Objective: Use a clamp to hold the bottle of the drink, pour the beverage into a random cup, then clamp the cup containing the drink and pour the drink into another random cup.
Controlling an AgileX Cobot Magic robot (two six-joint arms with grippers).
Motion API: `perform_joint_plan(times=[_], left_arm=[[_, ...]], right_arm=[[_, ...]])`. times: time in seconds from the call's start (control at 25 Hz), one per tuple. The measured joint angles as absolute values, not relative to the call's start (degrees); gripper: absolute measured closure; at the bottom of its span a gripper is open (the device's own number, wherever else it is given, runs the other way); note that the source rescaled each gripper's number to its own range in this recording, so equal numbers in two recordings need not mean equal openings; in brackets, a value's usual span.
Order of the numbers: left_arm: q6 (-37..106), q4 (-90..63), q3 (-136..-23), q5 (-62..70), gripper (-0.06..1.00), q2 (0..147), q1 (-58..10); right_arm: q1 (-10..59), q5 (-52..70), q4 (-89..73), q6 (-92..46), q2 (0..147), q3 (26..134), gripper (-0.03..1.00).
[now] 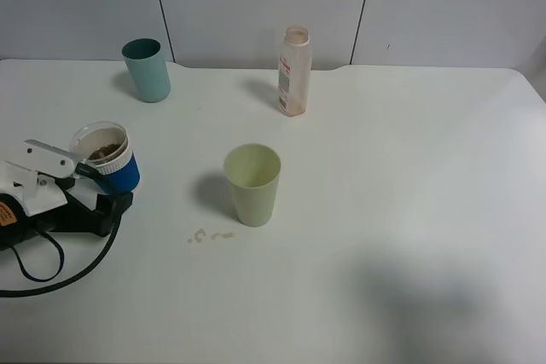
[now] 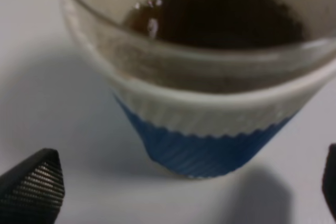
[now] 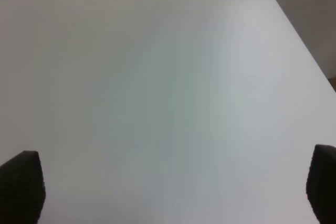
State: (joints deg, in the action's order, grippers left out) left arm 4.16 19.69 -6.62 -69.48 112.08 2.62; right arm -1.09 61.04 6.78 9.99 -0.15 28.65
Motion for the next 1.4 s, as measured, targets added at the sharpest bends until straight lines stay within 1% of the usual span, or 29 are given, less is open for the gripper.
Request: perform_joint_plan(times=[0.76,1.04,1.08,1.2,1.24,1.32,1.4], left_arm=[[3.25,23.07,-14.06,-69.56,-0.05,115.04,2.62],[2.62,23.62,-14.68,-69.56,-0.05,115.04,2.62],[2.62,23.62,-14.68,-69.56,-0.03,115.04,2.62],[2.62,23.89,-14.68,-69.56,0.13,115.04,2.62],[2.62,24.15,-14.72,-69.56,0.16,115.04,2.62],[2.62,24.41,-14.72,-69.56,0.2,115.04,2.62],[2.62,24.47,-14.72,-69.56,0.2,115.1,2.62]], right_arm=[[-1.09,61.04,6.78,9.99,-0.15,28.65,-0.03],[-1.09,61.04,6.78,9.99,-0.15,28.65,-0.03],[-1.09,61.04,6.78,9.99,-0.15,28.65,-0.03],[-1.09,61.04,6.78,9.99,-0.15,28.65,-0.03],[-1.09,61.04,6.78,9.99,-0.15,28.65,-0.03],[-1.09,61.04,6.78,9.99,-0.15,28.65,-0.03],[-1.09,61.04,6.78,9.99,-0.15,28.65,-0.03]])
